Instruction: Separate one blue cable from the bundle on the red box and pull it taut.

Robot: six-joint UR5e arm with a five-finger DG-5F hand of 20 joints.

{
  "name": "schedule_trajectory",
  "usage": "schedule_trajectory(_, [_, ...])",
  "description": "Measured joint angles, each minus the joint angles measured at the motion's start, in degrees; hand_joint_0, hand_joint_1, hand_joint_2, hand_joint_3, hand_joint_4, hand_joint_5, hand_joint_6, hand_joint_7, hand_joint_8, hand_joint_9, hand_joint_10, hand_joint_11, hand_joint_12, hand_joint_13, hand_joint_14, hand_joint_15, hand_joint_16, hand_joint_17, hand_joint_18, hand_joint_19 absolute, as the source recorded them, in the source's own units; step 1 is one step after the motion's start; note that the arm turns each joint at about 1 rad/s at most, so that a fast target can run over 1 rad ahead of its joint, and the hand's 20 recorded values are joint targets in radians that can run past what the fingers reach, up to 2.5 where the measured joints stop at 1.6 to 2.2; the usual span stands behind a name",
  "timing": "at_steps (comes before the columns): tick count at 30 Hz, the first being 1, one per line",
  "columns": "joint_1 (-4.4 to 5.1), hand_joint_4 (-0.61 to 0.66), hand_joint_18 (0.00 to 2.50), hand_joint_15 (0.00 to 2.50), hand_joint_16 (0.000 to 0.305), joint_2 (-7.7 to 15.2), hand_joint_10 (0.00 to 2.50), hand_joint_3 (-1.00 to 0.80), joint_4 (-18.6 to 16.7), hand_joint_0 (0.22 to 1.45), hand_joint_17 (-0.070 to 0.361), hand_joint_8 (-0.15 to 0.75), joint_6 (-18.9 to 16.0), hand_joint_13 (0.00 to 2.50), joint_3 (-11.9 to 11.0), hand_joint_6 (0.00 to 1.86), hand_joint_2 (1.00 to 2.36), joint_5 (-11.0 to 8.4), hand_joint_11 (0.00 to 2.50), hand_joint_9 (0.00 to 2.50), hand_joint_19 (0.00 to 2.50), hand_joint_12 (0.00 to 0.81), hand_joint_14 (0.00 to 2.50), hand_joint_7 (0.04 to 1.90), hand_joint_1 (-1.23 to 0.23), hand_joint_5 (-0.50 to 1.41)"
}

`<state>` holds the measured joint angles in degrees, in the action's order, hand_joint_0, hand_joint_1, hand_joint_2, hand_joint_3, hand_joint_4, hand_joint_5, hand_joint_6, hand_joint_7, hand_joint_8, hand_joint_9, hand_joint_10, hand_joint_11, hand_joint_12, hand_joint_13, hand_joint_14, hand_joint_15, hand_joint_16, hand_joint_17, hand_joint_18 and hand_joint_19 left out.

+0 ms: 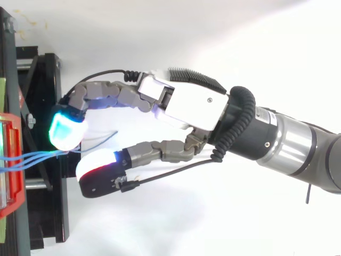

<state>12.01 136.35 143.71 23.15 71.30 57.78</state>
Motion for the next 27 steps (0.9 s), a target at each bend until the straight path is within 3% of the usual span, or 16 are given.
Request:
schedule_trajectory(4, [-0.35, 0.31, 0.41, 0.13, 0.050, 0.65, 0.00, -0.50, 0.15, 0.56, 0.113, 0.296, -0.04, 0.47, -0.52, 0.50, 1.00, 0.32, 0.03, 0.55, 0.30, 0.344, 0.00, 0.96, -0.65, -0.13])
schedule_trajectory(13, [-1.64, 0.30, 0.42, 0.13, 0.051, 3.40, 0.00, -0.50, -1.09, 0.56, 0.114, 0.296, -2.38, 0.48, -0.62, 0.50, 1.00, 0.60, 0.02, 0.55, 0.30, 0.344, 0.00, 0.93, -0.65, -0.14])
schedule_trajectory(20, [-1.43, 0.31, 0.42, 0.12, 0.051, 3.76, 0.00, -0.50, -3.04, 0.56, 0.114, 0.294, -1.37, 0.48, -0.64, 0.50, 1.00, 0.78, 0.03, 0.55, 0.30, 0.345, 0.00, 0.97, -0.65, -0.13])
schedule_trajectory(27, [-1.21, 0.32, 0.42, 0.13, 0.051, 5.92, 0.00, -0.50, -6.33, 0.56, 0.114, 0.297, -2.16, 0.48, -1.10, 0.50, 1.00, 1.12, 0.03, 0.55, 0.31, 0.345, 0.00, 1.02, -0.65, -0.12])
